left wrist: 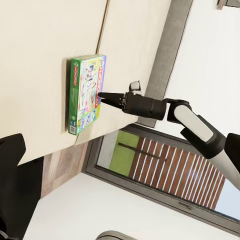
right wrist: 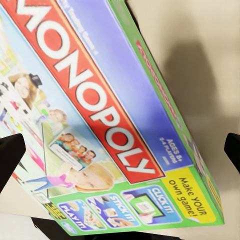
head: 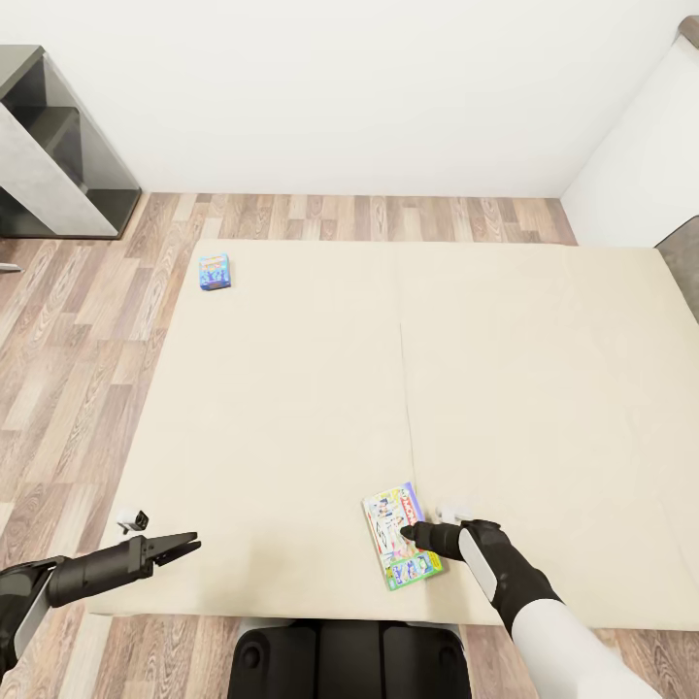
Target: Put all the toys in the child's room - the three board games (two on the bed and one on the table), the two jigsaw puzzles on the table, and the tennis ball on the table - inside the toy box on the table in the child's room.
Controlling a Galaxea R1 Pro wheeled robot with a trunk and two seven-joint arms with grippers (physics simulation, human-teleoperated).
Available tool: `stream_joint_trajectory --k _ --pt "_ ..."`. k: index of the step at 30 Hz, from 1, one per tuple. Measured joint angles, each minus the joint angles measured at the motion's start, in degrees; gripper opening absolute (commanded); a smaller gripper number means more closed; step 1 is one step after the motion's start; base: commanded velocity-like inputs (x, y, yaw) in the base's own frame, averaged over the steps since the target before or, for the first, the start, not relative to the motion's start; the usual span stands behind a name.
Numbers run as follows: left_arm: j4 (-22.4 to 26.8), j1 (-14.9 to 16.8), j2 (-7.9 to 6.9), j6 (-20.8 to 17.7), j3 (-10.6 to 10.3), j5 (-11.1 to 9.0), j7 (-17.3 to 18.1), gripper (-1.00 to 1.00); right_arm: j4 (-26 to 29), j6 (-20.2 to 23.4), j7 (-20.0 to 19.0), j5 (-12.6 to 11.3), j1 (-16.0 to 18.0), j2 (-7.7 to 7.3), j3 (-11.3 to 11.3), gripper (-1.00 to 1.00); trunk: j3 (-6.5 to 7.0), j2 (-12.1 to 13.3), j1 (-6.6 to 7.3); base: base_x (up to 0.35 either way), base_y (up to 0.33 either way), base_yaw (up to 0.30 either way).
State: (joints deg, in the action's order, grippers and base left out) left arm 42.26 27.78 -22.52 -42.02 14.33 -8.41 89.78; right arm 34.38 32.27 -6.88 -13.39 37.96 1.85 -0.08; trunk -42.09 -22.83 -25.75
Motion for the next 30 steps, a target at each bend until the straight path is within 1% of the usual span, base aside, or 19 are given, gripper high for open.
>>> stream_joint_trajectory --k 7,18,30 --pt "0.0 0.0 -0.04 0.0 0.0 0.01 0.0 1.0 0.03 -0.13 0.0 0.0 0.0 0.0 0.0 1.0 -0.2 0.0 0.0 0.0 0.0 0.0" --pt "0.0 0.01 -0.02 0.0 0.0 -0.01 0.0 1.0 0.16 -0.28 0.0 0.05 0.0 0.0 0.01 1.0 -1.01 0.0 0.0 0.0 0.0 0.0" --pt "0.01 -0.01 -0.02 -0.08 0.01 0.05 0.0 1.0 0.14 -0.37 -0.02 0.09 0.0 0.16 0.07 1.0 -1.13 0.0 0.0 0.0 0.025 0.0"
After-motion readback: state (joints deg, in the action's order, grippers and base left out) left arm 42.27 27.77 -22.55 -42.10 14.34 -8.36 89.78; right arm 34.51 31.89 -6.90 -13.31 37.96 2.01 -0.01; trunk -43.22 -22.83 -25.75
